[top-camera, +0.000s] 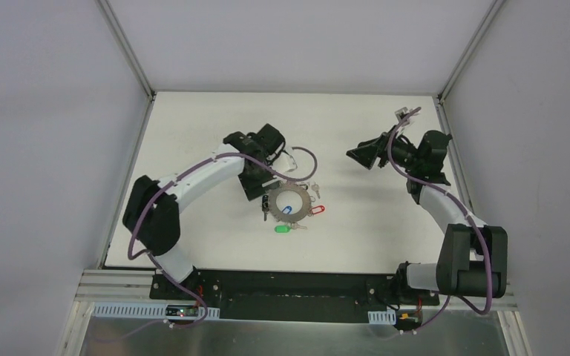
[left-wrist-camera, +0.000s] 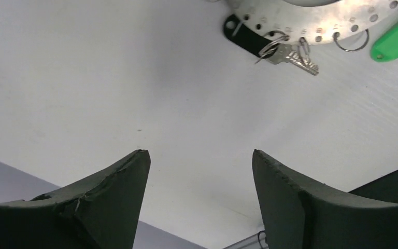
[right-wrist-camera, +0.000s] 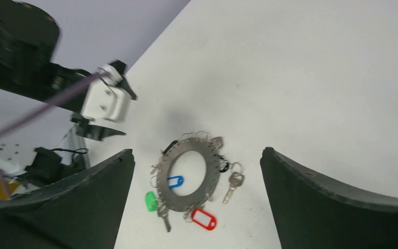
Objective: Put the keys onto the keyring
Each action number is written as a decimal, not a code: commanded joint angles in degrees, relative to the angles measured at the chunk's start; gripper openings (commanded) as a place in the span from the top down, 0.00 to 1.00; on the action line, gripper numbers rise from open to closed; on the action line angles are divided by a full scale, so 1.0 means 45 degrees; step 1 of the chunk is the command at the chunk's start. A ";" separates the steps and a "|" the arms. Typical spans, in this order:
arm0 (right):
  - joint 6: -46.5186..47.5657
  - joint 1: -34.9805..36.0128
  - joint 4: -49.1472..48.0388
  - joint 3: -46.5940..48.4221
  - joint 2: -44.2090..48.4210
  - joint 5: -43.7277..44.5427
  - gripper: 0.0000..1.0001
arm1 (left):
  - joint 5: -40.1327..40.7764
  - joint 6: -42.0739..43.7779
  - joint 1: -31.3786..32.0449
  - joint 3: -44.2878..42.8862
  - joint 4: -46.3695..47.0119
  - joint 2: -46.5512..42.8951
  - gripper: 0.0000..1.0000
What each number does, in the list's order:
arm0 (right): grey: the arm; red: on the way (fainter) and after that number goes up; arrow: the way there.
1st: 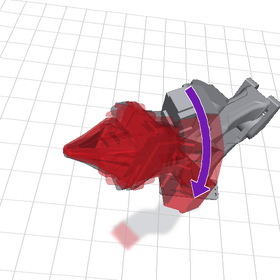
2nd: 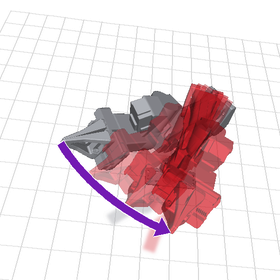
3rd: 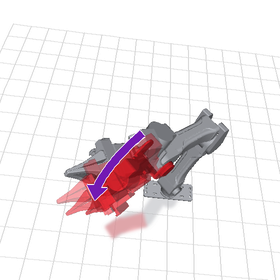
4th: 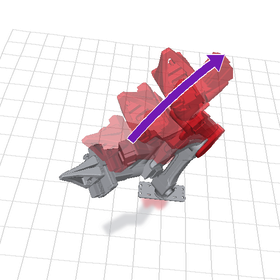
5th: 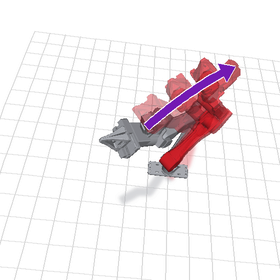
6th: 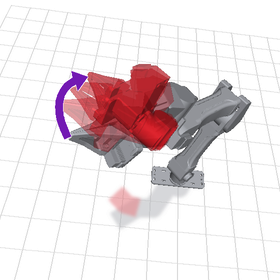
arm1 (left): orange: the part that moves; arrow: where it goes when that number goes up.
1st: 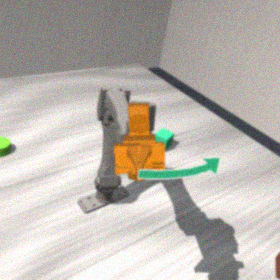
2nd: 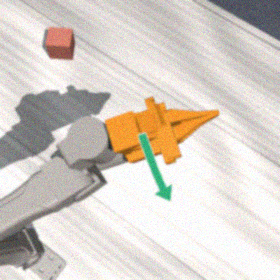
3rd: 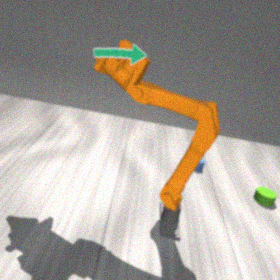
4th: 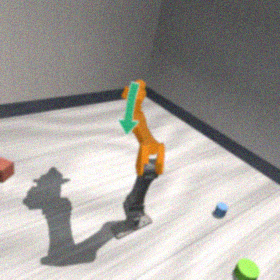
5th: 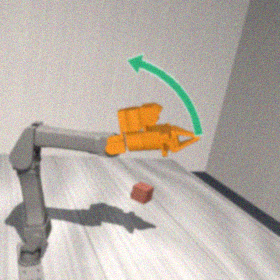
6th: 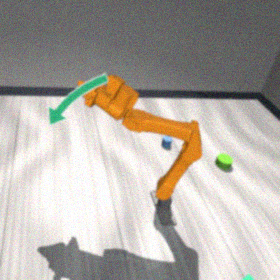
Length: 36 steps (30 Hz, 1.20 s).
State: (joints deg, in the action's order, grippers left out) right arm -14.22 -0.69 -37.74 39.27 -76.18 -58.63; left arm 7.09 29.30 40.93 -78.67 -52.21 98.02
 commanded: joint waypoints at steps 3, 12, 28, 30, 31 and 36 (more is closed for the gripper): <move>0.4316 -0.0563 0.4808 0.1719 0.0875 0.1166 0.00 | -0.1155 -0.1131 -0.2116 0.0995 0.1676 -0.2736 0.01; 0.5020 -0.0648 0.7826 0.2303 0.2202 0.4225 0.00 | -0.3173 -0.3145 -0.5322 0.2954 0.4826 -0.6397 0.01; 0.3786 -0.0648 0.8327 0.0929 0.5821 0.4741 0.00 | -0.2667 -0.5562 -0.7532 0.7360 0.8377 -1.3287 0.01; 0.3686 -0.0648 0.8327 0.0774 0.6281 0.4760 0.00 | -0.2442 -0.5738 -0.7529 0.7423 0.8183 -1.3639 0.01; 0.3684 -0.0648 0.8327 0.0662 0.6494 0.4767 0.00 | -0.2531 -0.5823 -0.7532 0.7424 0.8056 -1.3767 0.01; 0.3744 -0.0648 0.8327 0.0391 0.6978 0.4827 0.00 | -0.3216 -0.6437 -0.7523 0.7751 0.8203 -1.4404 0.01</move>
State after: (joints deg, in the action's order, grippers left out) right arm 3.62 -3.29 0.54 41.45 -46.44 -37.47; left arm -5.85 3.77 7.77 -45.28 -17.72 35.00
